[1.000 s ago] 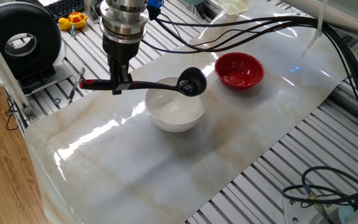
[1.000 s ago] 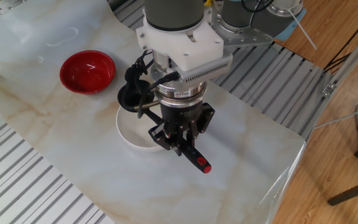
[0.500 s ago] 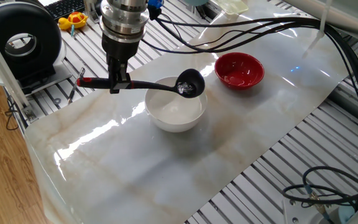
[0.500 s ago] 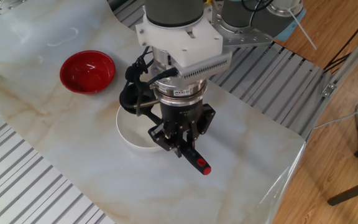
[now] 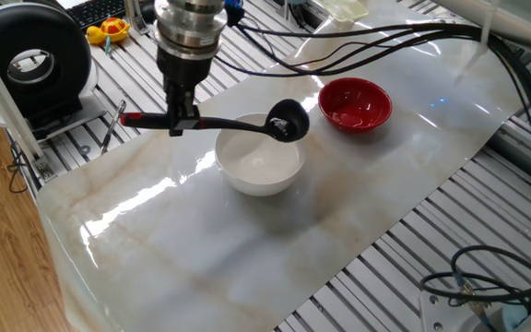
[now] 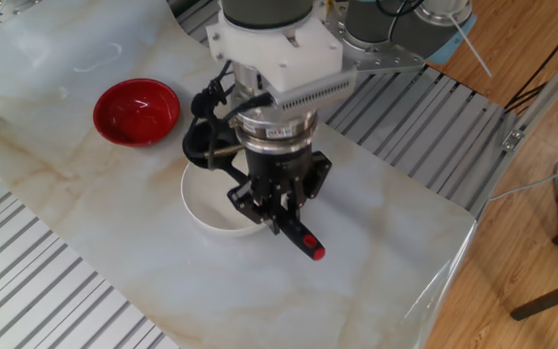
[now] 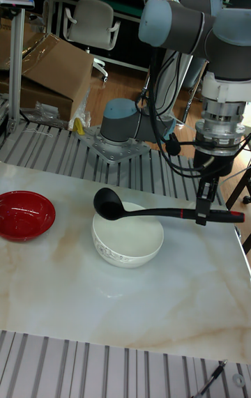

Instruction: Scoop water with a large spoon from one bowl to another

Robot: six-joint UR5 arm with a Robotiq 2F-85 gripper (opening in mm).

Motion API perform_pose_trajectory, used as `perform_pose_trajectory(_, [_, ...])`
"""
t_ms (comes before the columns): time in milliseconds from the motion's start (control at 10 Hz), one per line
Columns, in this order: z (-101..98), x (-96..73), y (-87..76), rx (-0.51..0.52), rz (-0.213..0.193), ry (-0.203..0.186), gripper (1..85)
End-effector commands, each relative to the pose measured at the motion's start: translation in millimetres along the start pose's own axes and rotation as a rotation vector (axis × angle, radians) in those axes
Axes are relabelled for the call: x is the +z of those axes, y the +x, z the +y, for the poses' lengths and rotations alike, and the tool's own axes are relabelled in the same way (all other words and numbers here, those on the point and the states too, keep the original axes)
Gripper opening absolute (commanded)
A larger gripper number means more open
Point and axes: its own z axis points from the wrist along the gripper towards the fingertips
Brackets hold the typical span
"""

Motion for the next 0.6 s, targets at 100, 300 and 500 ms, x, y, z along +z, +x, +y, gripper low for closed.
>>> perform_pose_trajectory(100, [3.9,-5.7,21.0,-0.017,-0.017,-0.007,1.3])
perform_pose_trajectory(300, [2.2,-5.7,22.0,-0.015,-0.013,-0.001,1.3])
perform_pose_trajectory(500, [-0.2,-5.7,22.7,0.003,-0.01,0.008,1.3])
